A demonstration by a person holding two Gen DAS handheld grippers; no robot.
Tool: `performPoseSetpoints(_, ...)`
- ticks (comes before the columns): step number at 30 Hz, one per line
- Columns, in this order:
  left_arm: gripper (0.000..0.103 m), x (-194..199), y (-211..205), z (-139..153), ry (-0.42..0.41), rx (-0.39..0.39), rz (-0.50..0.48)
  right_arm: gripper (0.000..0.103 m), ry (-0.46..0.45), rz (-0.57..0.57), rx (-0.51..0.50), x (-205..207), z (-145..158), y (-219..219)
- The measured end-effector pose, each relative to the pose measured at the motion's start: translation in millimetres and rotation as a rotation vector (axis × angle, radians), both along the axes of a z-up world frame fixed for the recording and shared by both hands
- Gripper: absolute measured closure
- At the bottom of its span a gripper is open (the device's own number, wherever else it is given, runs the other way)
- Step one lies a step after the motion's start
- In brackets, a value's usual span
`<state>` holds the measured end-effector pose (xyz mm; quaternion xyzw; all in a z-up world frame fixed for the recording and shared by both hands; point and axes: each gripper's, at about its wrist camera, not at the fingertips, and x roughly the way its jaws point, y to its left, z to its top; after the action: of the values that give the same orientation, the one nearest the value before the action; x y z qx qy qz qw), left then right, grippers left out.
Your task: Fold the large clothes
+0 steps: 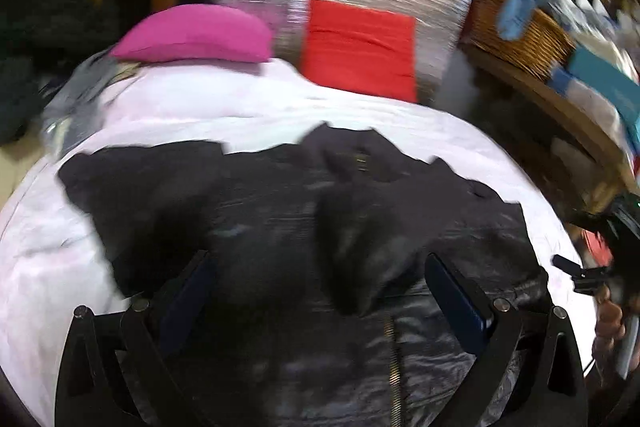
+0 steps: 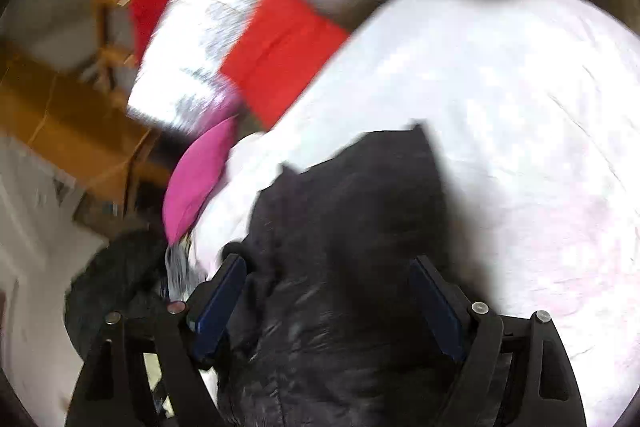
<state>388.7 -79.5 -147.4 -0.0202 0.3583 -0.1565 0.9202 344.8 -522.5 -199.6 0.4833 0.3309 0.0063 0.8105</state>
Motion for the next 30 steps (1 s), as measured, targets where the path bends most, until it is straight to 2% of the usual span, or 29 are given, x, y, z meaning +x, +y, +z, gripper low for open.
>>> performPoseSetpoints(4,0.000,10,-42,-14,-0.007,0.133,-0.055,0.018,0.074,-0.033,0.042,10,-27,-10)
performPoseSetpoints(7,0.000,20,-53,-21,0.009,0.158,-0.049,0.022,0.105,0.006,0.026,20,-37,-4)
performPoseSetpoints(11,0.001,31,-58,-34,0.049,0.180,-0.021,0.037,0.194,0.051,-0.030,36,-49,15)
performPoseSetpoints(12,0.004,33,-58,-37,0.053,0.180,-0.017,0.045,0.210,0.057,-0.067,40,-47,21)
performPoseSetpoints(13,0.017,34,-58,-40,0.060,0.194,-0.009,0.046,0.212,0.059,-0.114,41,-43,25)
performPoseSetpoints(14,0.032,37,-59,-42,0.078,0.196,-0.014,0.053,0.207,0.061,-0.143,39,-39,26)
performPoseSetpoints(15,0.039,40,-59,-45,0.095,0.181,-0.023,0.063,0.198,0.063,-0.166,37,-35,27)
performPoseSetpoints(16,0.052,42,-53,-46,0.127,0.141,-0.032,0.064,0.184,0.058,-0.192,35,-31,28)
performPoseSetpoints(17,0.059,43,-48,-47,0.147,0.105,-0.032,0.066,0.178,0.052,-0.208,30,-28,27)
performPoseSetpoints(23,0.059,36,-14,-35,0.164,0.056,0.011,0.069,0.169,0.035,-0.269,28,-19,31)
performPoseSetpoints(27,0.057,31,13,-27,0.156,0.060,0.041,0.069,0.184,0.032,-0.283,31,-20,35)
performPoseSetpoints(30,0.046,28,37,-20,0.162,0.024,0.052,0.069,0.189,0.027,-0.287,34,-19,39)
